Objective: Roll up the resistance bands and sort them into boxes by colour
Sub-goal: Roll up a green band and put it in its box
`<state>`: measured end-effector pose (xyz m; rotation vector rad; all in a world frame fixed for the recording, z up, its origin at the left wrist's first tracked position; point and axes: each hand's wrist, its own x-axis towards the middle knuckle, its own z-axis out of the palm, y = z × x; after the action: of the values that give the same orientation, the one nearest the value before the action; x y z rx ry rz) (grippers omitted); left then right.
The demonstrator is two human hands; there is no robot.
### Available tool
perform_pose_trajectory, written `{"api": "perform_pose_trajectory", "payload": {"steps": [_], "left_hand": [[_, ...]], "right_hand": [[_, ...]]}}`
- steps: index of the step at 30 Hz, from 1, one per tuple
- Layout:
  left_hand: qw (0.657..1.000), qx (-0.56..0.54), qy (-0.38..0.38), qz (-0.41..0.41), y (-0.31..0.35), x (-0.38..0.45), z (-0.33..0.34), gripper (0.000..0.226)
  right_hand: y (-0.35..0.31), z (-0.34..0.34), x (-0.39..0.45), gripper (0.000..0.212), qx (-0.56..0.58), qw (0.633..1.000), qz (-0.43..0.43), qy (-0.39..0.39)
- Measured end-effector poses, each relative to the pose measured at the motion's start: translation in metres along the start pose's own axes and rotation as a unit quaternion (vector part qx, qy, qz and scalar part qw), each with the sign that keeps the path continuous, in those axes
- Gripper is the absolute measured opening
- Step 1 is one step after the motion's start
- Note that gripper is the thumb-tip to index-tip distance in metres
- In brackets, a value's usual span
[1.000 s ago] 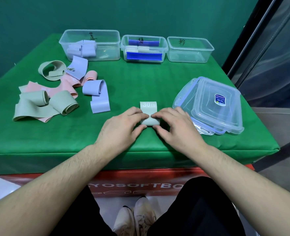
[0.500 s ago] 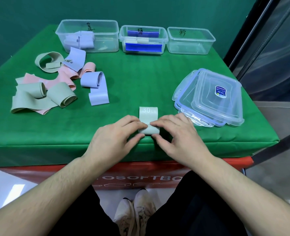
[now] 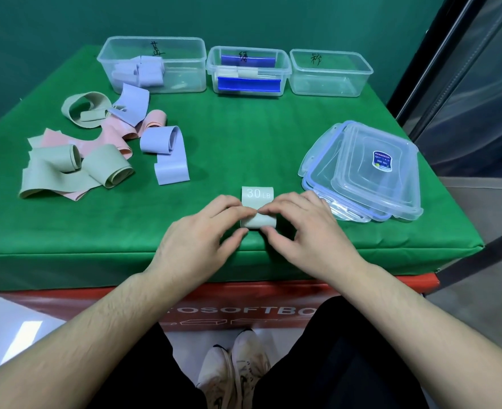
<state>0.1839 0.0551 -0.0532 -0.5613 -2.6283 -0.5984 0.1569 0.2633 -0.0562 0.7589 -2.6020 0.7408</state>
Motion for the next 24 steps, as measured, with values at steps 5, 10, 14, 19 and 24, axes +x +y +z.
{"api": "perform_pose_trajectory", "payload": {"steps": [5, 10, 14, 19, 24], "left_hand": [[1.0, -0.004, -0.006, -0.01, -0.001, 0.004, -0.001, 0.022], [0.999, -0.028, -0.027, -0.031, -0.002, 0.011, -0.001, 0.026], [0.999, -0.024, -0.006, -0.027, 0.0, 0.01, 0.0, 0.025], [0.999, 0.012, 0.036, 0.006, 0.003, 0.011, 0.0, 0.023], [0.999, 0.015, 0.037, 0.008, -0.001, 0.017, 0.001, 0.028]], "right_hand": [[0.001, 0.0, 0.002, 0.029, 0.0, 1.0, 0.003, 0.009], [0.004, 0.002, 0.003, 0.025, -0.005, 1.0, -0.011, 0.024], [0.005, 0.004, 0.006, 0.024, 0.001, 1.0, 0.002, 0.02], [0.006, 0.005, 0.008, 0.03, 0.014, 1.0, 0.011, 0.015], [0.007, 0.005, 0.008, 0.031, -0.01, 1.0, -0.002, 0.025]]}}
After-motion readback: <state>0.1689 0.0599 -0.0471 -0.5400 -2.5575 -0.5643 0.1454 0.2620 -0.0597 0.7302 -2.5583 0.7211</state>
